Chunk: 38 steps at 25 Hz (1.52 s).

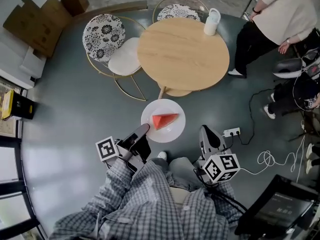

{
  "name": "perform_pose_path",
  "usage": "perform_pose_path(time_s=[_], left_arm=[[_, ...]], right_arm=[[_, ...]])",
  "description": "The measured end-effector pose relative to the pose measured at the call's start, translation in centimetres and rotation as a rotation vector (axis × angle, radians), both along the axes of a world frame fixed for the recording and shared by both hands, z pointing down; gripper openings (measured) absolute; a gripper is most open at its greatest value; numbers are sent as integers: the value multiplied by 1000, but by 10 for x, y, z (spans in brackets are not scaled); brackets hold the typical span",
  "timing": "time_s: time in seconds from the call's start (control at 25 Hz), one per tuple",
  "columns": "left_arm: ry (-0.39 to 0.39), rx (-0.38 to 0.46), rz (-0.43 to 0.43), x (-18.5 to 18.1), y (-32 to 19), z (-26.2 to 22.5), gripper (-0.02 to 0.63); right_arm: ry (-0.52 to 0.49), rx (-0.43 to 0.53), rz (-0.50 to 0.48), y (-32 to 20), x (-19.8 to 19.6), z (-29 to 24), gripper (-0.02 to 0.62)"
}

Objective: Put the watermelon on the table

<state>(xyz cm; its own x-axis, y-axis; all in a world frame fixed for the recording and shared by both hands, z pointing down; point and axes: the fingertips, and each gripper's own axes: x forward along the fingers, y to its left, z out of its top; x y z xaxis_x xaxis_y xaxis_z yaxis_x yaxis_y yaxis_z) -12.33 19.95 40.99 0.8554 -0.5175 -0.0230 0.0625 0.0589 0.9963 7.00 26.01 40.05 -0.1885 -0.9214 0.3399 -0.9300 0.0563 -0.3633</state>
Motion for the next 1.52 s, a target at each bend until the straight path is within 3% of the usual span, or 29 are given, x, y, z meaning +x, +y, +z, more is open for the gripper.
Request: perform_pose_path(time_s=[0.56,0.88,1.32,1.52], left_arm=[[-7,-31,-18,-10,2,16,26],[-3,-44,-51,-1,-8,10,26],[4,-3,-126,70,-80,-4,26],[9,22,-174,89,-99,-12,26]], right_arm=[[-38,-65,17,11,-4,25,9],[-31,-68,-45,-13,0,18,9],[-54,-50,-118,-101,76,11,9],[-142,-50,-110,-126,102,9,9]])
